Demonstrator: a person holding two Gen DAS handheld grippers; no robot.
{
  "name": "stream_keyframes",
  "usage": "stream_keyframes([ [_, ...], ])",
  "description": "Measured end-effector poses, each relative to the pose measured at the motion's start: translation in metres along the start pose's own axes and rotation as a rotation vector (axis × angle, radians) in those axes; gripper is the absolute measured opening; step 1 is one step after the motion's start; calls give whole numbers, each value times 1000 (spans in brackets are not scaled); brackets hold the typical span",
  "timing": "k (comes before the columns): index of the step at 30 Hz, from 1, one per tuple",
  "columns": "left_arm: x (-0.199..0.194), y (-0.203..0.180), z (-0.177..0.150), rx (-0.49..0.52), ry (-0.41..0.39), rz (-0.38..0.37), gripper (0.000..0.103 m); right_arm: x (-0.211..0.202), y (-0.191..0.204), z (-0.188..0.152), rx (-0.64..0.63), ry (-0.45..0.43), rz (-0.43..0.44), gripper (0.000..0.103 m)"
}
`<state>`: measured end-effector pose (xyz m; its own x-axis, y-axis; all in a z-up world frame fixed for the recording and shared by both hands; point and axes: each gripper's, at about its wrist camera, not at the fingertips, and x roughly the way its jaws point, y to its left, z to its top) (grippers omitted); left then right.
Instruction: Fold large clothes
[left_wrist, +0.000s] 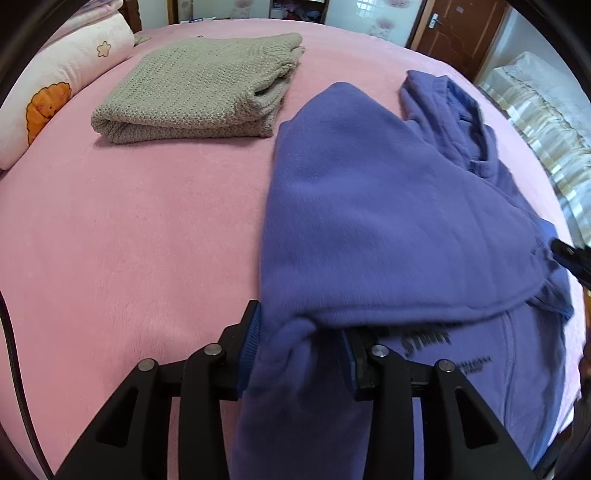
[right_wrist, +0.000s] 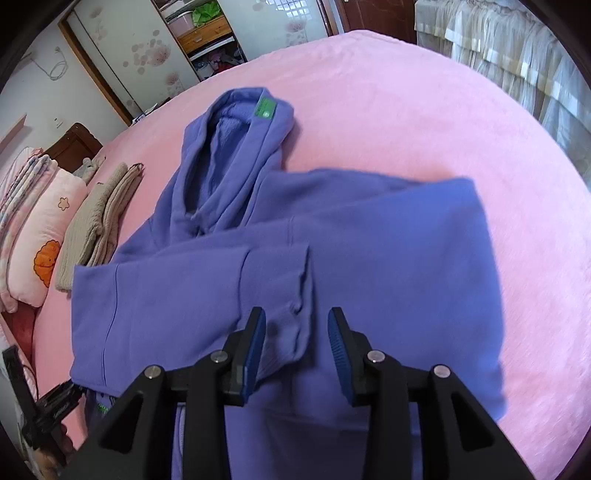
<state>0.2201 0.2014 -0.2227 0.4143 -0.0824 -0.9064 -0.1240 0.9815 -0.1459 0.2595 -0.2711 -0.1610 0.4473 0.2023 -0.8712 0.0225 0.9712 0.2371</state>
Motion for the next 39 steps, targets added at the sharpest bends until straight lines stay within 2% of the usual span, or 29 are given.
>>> stream_keyframes([
  [2, -9, 2, -4, 0, -1, -29, 41, 4, 0, 9, -8, 13, 10, 36],
  [5, -26, 7, -4, -6, -17, -78, 42, 23, 2, 18, -23, 42, 1, 36],
  [10, -55, 10, 17, -12, -102, -105, 48, 52, 5, 23, -24, 94, 26, 36],
  [11, -58, 10, 25, -15, -116, -110, 49, 52, 8, 22, -41, 84, 18, 32],
  [12, -58, 9, 34, -17, -126, -112, 49, 49, 10, 21, -59, 72, 12, 18],
  [13, -58, 7, 43, -13, -136, -115, 49, 47, 12, 21, -74, 62, 7, 9],
  [14, -55, 5, 51, -9, -143, -118, 49, 40, 13, 21, -90, 41, 4, 6],
  [17, -39, -3, 75, -10, -141, -153, 49, 16, 14, 22, -123, -41, -17, 5],
  [20, -19, -9, 91, -20, -120, -179, 49, -4, 17, 23, -169, -127, -97, 5],
  [22, -5, -15, 98, -17, -110, -188, 49, -6, 16, 23, -185, -147, -131, 5],
  [26, 22, -25, 112, -9, -86, -133, 36, 8, 16, 23, -208, -121, -161, 5],
  [29, 39, -25, 123, -16, -87, -27, 36, 14, 13, 21, -194, -116, -168, 5],
  [30, 47, -23, 126, -25, -71, 20, 36, 16, 11, 21, -186, -117, -174, 5],
  [32, 65, -17, 130, -46, -22, 69, 36, 23, 8, 18, -181, -102, -210, 5],
  [35, 70, -10, 133, -68, -11, 50, 37, 35, 6, 11, -198, -79, -259, 5],
  [39, 61, -2, 137, -68, -47, 45, 37, 36, 6, 8, -199, -91, -276, 5],
])
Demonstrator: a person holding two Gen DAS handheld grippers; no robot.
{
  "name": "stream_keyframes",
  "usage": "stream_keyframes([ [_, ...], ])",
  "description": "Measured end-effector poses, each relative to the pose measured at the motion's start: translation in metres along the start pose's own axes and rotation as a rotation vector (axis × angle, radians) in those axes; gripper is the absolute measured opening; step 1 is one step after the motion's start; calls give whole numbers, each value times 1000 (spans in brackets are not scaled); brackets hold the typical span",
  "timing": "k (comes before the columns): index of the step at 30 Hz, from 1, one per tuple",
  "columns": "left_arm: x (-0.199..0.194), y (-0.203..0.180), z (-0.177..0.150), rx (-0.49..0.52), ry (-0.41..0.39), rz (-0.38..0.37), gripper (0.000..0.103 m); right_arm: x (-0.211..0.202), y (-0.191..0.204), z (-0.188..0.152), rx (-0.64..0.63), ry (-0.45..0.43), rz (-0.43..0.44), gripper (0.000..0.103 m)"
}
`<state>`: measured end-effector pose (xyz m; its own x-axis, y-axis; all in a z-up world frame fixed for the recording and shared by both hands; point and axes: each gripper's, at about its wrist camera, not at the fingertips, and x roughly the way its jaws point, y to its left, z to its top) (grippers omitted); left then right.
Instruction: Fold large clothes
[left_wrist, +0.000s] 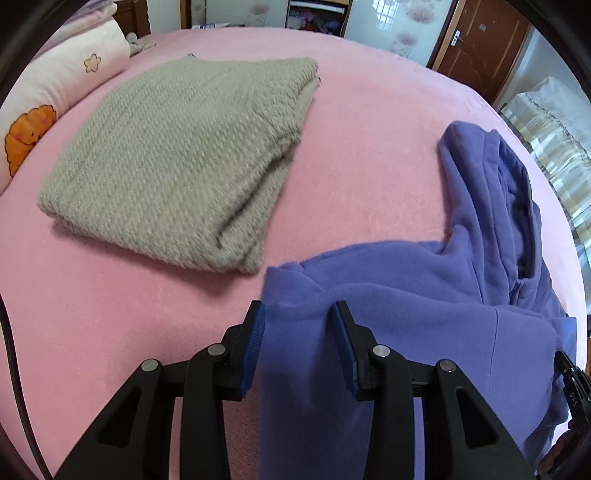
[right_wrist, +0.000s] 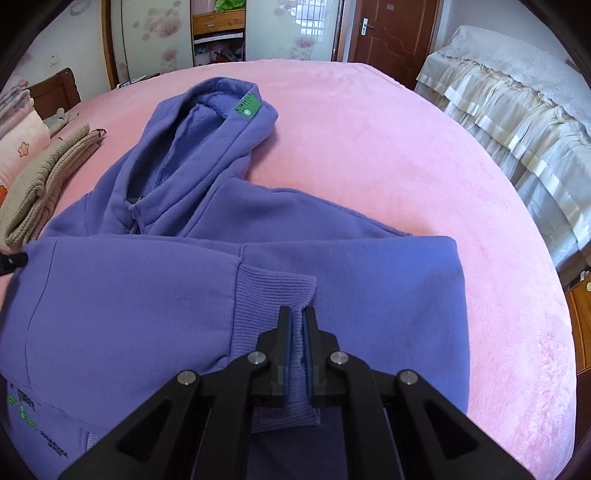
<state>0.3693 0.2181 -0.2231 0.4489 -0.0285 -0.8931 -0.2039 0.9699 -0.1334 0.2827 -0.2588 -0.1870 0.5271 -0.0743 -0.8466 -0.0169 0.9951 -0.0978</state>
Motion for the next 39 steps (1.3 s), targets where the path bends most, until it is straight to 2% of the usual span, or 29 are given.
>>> stream_keyframes([
  [4, 3, 7, 2, -5, 2, 13, 41, 0, -5, -2, 28, 2, -11, 5],
  [8, 12, -2, -3, 50, 2, 72, 42, 9, -10, -8, 14, 45, -93, 0],
  [12, 2, -15, -5, 108, -18, 114, 44, -4, -22, -8, 35, 52, -68, 0],
  [13, -2, -17, -5, 118, -19, 118, 50, -8, -23, -8, 41, 49, -63, 0],
  [14, -11, -19, -6, 125, -23, 112, 63, -15, -26, -7, 49, 41, -45, 0],
  [16, -28, -22, -8, 121, -47, 99, 75, -30, -28, -7, 55, 21, -12, 1],
  [17, -39, -23, -10, 120, -63, 93, 77, -39, -28, -6, 52, 6, -4, 1],
  [22, -93, -30, -20, 144, -93, 40, 81, -86, -26, -4, 58, -51, 65, 1],
  [29, -186, -39, -44, 165, -211, -4, 81, -165, -13, -4, 40, -149, 139, 1],
  [34, -246, -54, -71, 218, -306, -47, 81, -212, -4, -13, 12, -200, 158, 9],
  [39, -283, -68, -98, 266, -316, -38, 81, -252, 0, -27, -23, -254, 160, 16],
])
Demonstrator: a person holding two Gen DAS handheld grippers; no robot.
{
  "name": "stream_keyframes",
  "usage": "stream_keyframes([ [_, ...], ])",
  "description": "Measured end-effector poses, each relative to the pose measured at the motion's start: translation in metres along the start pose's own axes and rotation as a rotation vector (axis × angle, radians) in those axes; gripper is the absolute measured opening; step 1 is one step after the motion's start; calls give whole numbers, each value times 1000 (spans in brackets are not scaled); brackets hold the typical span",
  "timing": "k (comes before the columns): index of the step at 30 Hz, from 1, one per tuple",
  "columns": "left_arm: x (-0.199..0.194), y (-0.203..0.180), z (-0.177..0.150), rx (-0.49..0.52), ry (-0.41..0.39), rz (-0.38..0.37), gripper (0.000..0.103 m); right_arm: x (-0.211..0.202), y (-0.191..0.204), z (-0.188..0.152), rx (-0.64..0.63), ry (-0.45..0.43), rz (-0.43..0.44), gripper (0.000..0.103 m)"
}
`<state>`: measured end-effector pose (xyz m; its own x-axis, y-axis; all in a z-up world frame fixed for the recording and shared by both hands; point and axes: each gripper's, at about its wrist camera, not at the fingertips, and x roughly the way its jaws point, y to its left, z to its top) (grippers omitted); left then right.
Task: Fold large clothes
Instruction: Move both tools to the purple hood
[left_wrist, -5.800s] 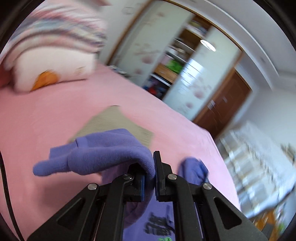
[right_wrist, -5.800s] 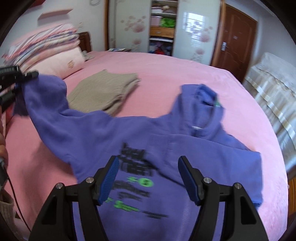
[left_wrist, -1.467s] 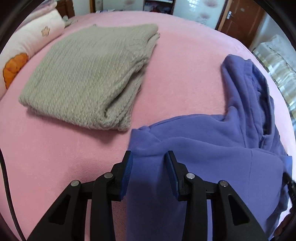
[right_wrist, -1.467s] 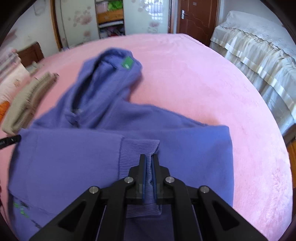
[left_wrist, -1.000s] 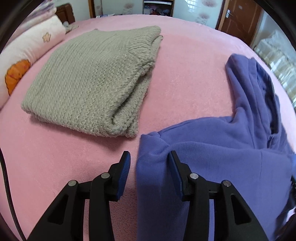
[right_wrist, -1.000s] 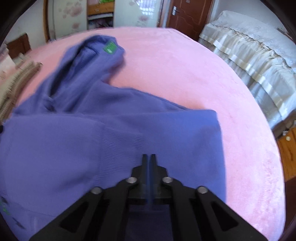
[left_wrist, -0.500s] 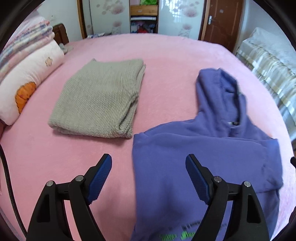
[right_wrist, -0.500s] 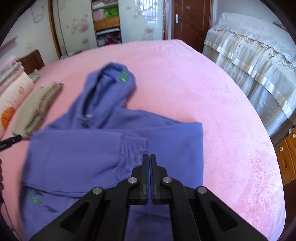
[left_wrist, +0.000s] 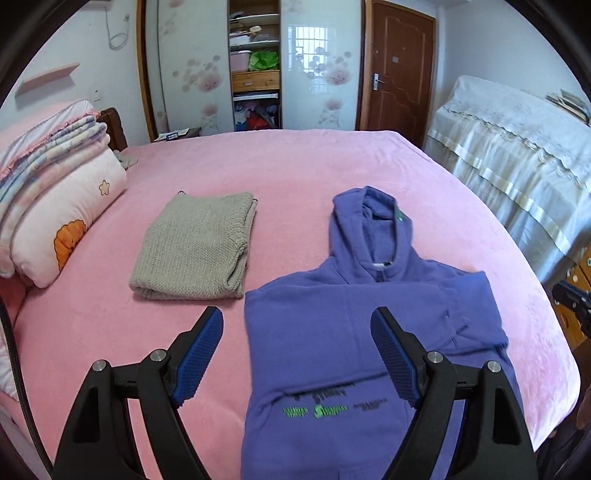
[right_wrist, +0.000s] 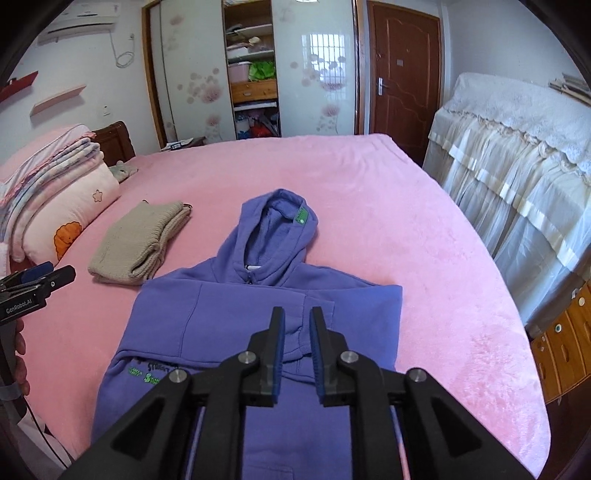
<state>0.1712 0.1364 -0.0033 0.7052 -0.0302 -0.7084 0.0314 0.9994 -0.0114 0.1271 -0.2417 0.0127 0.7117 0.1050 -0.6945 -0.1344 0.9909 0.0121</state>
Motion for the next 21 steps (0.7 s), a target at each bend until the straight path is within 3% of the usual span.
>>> stream_keyframes([
  [11, -22, -16, -7, 81, 30, 13, 89, -36, 2, -1, -63, -43, -1, 20],
  [14, -16, -19, 7, 123, 40, 19, 90, -30, 2, 12, -95, -34, -3, 24],
  [17, -2, -20, 31, 152, 62, -21, 90, -20, -3, 33, -99, -17, 22, 38],
  [21, 28, -26, 75, 194, 89, -32, 99, 1, -9, 73, -104, -3, 23, 40],
])
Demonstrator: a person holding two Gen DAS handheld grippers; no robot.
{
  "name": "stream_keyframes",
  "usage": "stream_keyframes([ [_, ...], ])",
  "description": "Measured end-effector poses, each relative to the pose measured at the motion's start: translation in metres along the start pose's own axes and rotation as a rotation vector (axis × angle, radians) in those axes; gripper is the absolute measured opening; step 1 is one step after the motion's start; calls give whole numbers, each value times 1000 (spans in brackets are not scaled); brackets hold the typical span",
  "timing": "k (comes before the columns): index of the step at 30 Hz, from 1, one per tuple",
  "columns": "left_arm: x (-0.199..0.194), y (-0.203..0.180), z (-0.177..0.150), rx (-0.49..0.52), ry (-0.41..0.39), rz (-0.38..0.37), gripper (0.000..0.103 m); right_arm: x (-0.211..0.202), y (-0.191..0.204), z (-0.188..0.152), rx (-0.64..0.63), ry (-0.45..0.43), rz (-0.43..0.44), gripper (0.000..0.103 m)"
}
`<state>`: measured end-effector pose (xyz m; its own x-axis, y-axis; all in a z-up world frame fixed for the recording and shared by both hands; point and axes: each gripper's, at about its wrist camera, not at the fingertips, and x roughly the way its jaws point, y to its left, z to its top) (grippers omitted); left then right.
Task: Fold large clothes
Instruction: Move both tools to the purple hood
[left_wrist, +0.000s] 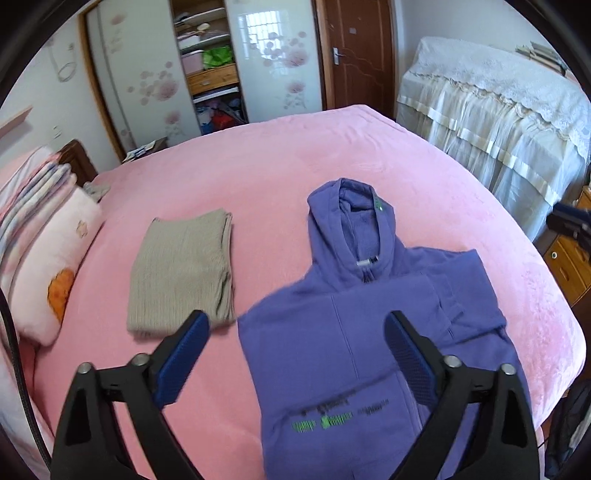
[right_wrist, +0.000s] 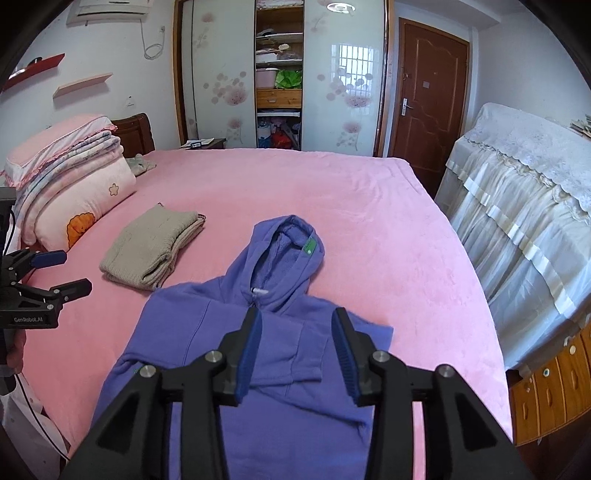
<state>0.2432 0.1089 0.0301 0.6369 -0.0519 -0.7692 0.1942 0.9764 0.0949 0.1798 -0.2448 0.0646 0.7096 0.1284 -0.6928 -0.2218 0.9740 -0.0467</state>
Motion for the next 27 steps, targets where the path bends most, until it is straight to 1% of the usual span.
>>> stream_keyframes([
  [3, 31, 0, 38, 37, 19, -8, 99, 25, -11, 37, 13, 12, 11, 40],
  [6, 67, -1, 75, 63, 41, -16, 99, 63, -21, 74, 28, 35, 18, 42],
  [9, 115, -3, 109, 83, 68, -11, 99, 120, -32, 105, 43, 80, 17, 45],
  [10, 135, -4, 118, 86, 79, -13, 99, 135, -35, 109, 46, 95, 23, 45],
  [11, 150, -4, 125, 89, 88, -14, 99, 159, -38, 114, 57, 117, 30, 45],
  [15, 239, -6, 146, 88, 154, -11, 99, 249, -51, 118, 108, 204, 67, 45],
  [16, 262, -7, 149, 83, 172, -14, 99, 265, -53, 116, 117, 220, 72, 45],
  [17, 279, -7, 150, 77, 185, -16, 99, 289, -57, 112, 128, 241, 78, 45],
  [19, 316, -7, 153, 42, 211, -42, 99, 320, -60, 108, 147, 271, 87, 45],
  [20, 329, -6, 152, 24, 219, -51, 99, 340, -62, 104, 159, 296, 104, 45],
  [23, 374, -5, 150, -51, 253, -93, 98, 381, -64, 95, 178, 339, 114, 45],
  [27, 413, -6, 144, -121, 286, -145, 93, 416, -58, 87, 185, 369, 134, 45],
])
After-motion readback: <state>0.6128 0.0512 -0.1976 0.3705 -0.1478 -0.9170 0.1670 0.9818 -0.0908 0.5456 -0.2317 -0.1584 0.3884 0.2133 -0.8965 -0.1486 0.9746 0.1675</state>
